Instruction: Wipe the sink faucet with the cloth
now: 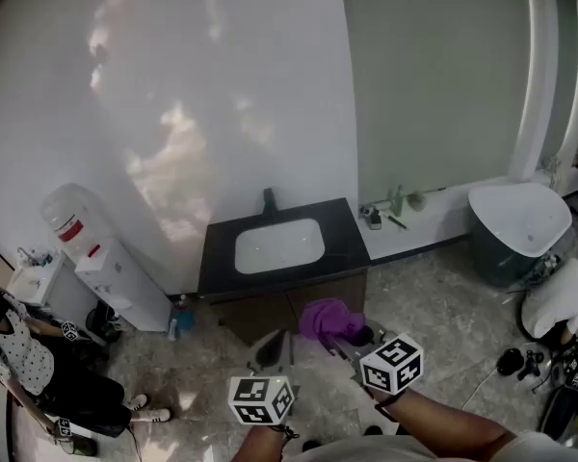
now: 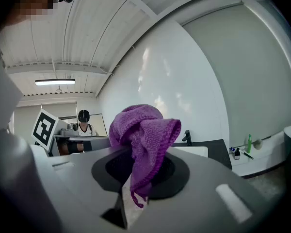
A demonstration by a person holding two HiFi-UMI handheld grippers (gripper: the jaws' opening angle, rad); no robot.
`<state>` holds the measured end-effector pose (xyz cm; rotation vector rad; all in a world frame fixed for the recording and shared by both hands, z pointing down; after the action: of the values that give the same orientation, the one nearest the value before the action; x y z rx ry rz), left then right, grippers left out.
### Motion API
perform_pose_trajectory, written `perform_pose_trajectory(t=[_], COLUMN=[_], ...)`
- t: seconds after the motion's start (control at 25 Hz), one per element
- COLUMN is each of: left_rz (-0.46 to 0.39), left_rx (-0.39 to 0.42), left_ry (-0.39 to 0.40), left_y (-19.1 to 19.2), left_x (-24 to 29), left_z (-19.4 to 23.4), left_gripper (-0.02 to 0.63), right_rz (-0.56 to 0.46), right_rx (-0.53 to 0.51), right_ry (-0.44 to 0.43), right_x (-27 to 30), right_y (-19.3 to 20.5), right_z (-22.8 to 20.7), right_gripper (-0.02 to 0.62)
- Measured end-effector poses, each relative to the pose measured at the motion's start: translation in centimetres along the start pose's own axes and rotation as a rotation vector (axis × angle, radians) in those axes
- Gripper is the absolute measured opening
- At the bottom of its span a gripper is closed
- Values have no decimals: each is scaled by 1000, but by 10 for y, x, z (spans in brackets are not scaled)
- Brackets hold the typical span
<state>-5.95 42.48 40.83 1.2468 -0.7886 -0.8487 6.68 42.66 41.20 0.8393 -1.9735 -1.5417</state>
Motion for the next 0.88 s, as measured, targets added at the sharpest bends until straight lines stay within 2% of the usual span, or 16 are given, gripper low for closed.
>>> perform_pose_trajectory(t=[0.48,0.72,0.88], left_rz=[6,19,13], left_rx=[0,-4,-3], left_ry=[3,-15,-37], left_y=[2,8,9], left_x=[10,26,41], left_z=[-5,-18,-28], left_gripper=[7,6,6], right_rz=[-4,-10,-2], right_rx=[-52,-12,-21], right_ry=[-6,-12,-52], right_x=[-1,-9,-17], right_y=[-4,-5,-6], right_z=[-5,-28,-41], right_gripper=[64,64,66])
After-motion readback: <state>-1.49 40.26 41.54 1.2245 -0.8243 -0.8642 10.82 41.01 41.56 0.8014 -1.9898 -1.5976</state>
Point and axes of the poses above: the fingertips, and each gripper's own axes: x forward along the fingers, z to its left, y out of its underside, the point moved 3 cm from there along -x, backward along the fingers, and after that the axes turned 7 degrees about -z, right-handed, at the moved point
